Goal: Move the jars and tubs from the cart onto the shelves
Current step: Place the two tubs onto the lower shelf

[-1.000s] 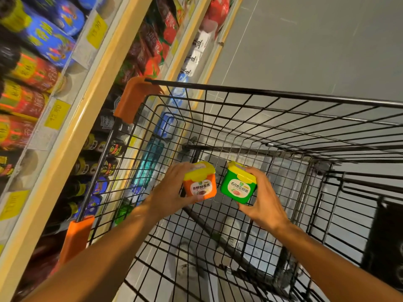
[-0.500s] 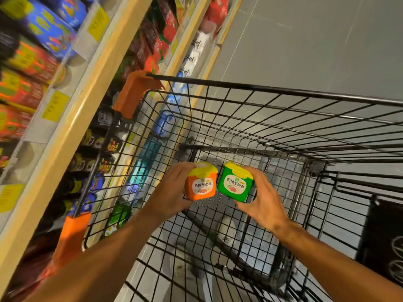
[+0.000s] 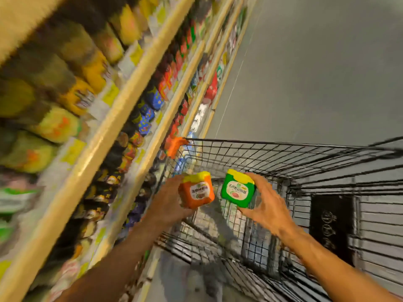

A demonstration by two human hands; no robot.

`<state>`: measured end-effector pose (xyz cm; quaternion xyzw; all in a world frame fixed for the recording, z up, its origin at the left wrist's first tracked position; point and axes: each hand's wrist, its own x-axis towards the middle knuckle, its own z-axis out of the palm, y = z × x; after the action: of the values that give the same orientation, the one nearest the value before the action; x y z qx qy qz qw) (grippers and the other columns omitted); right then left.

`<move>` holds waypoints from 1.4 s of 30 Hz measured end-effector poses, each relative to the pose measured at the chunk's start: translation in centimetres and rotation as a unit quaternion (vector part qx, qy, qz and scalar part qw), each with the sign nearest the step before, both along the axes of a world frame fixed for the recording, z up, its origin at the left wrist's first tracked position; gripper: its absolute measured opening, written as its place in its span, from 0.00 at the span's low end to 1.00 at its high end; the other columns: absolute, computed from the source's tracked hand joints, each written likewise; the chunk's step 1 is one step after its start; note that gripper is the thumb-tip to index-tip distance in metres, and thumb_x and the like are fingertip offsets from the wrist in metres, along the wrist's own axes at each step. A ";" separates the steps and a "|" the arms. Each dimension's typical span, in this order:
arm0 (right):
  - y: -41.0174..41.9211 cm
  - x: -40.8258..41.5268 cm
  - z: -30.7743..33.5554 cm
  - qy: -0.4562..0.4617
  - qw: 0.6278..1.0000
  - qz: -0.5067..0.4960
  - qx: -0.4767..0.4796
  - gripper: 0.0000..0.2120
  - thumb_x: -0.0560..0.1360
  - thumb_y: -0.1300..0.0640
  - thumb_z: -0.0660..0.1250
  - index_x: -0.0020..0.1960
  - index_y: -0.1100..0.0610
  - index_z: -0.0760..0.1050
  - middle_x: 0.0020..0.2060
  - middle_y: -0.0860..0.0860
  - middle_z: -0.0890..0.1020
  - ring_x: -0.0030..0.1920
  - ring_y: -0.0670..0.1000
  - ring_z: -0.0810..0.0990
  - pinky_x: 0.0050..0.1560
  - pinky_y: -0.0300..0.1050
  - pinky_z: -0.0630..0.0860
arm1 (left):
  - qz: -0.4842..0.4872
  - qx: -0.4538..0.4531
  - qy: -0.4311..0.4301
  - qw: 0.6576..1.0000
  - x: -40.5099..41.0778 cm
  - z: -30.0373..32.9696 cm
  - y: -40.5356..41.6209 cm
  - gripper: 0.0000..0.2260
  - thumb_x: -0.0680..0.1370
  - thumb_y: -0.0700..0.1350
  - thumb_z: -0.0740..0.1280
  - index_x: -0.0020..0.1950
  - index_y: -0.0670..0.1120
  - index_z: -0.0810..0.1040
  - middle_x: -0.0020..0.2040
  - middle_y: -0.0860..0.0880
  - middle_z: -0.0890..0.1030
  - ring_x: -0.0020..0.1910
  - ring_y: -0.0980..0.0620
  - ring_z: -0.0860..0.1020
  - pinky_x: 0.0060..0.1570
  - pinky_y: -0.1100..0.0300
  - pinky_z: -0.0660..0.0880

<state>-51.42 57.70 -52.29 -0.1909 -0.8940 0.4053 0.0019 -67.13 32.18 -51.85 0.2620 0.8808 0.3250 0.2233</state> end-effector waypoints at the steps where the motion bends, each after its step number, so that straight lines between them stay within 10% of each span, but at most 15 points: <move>1: -0.5 0.3 2.3 0.018 1.000 0.000 0.008 0.43 0.65 0.53 0.81 0.73 0.41 0.63 0.66 0.38 0.70 0.62 0.35 0.67 0.60 0.29 0.66 | -0.003 0.007 0.024 1.000 0.2 2.2 -0.4 0.36 0.63 0.57 0.80 0.67 0.59 0.68 0.62 0.58 0.71 0.59 0.59 0.70 0.56 0.72 0.65; 4: -2.0 1.7 9.1 0.060 0.997 -0.010 0.043 0.44 0.64 0.52 0.82 0.72 0.40 0.62 0.61 0.36 0.69 0.58 0.34 0.68 0.53 0.22 0.65 | 0.012 0.025 0.067 0.997 0.7 8.1 -2.1 0.41 0.59 0.59 0.77 0.70 0.50 0.73 0.65 0.51 0.77 0.65 0.50 0.75 0.63 0.59 0.71; 9: -5.2 5.0 18.7 0.124 0.988 -0.011 0.088 0.44 0.63 0.51 0.82 0.72 0.40 0.62 0.63 0.42 0.75 0.53 0.44 0.79 0.53 0.50 0.81 | 0.017 0.101 0.144 0.984 3.5 18.7 -5.5 0.42 0.60 0.51 0.82 0.72 0.51 0.70 0.66 0.58 0.73 0.65 0.60 0.70 0.64 0.70 0.64; 18: -9.0 8.1 29.5 0.228 0.964 0.048 0.130 0.43 0.65 0.46 0.80 0.74 0.46 0.64 0.67 0.41 0.74 0.62 0.40 0.75 0.58 0.33 0.72 | 0.036 0.145 0.244 0.958 8.8 30.5 -11.2 0.44 0.61 0.50 0.84 0.72 0.56 0.67 0.68 0.58 0.72 0.63 0.64 0.69 0.62 0.69 0.70; 20: -9.2 8.1 30.8 0.249 0.958 0.062 0.128 0.43 0.65 0.47 0.81 0.74 0.46 0.64 0.67 0.41 0.75 0.62 0.40 0.75 0.59 0.35 0.73 | 0.048 0.146 0.265 0.952 9.9 32.2 -11.9 0.45 0.61 0.50 0.84 0.72 0.59 0.64 0.67 0.61 0.69 0.61 0.70 0.64 0.59 0.78 0.63; 30: -10.9 7.6 36.8 0.358 0.905 0.215 0.078 0.46 0.63 0.51 0.83 0.74 0.43 0.62 0.67 0.37 0.72 0.63 0.30 0.70 0.59 0.23 0.69 | 0.150 0.099 0.361 0.915 19.1 38.0 -17.5 0.42 0.63 0.58 0.80 0.74 0.56 0.66 0.69 0.59 0.71 0.67 0.61 0.70 0.62 0.60 0.73; 42: -26.6 6.8 38.0 0.373 0.793 0.480 -0.038 0.43 0.65 0.49 0.81 0.75 0.47 0.64 0.69 0.41 0.72 0.66 0.42 0.74 0.59 0.38 0.76 | 0.359 -0.050 0.440 0.822 38.7 40.3 -30.0 0.40 0.67 0.54 0.80 0.75 0.48 0.67 0.73 0.51 0.72 0.72 0.51 0.71 0.67 0.49 0.73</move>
<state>-44.65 31.14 -14.26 0.4292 -0.7844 0.4275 0.1332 -28.40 2.14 -11.54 0.0308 0.9324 0.1877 -0.3073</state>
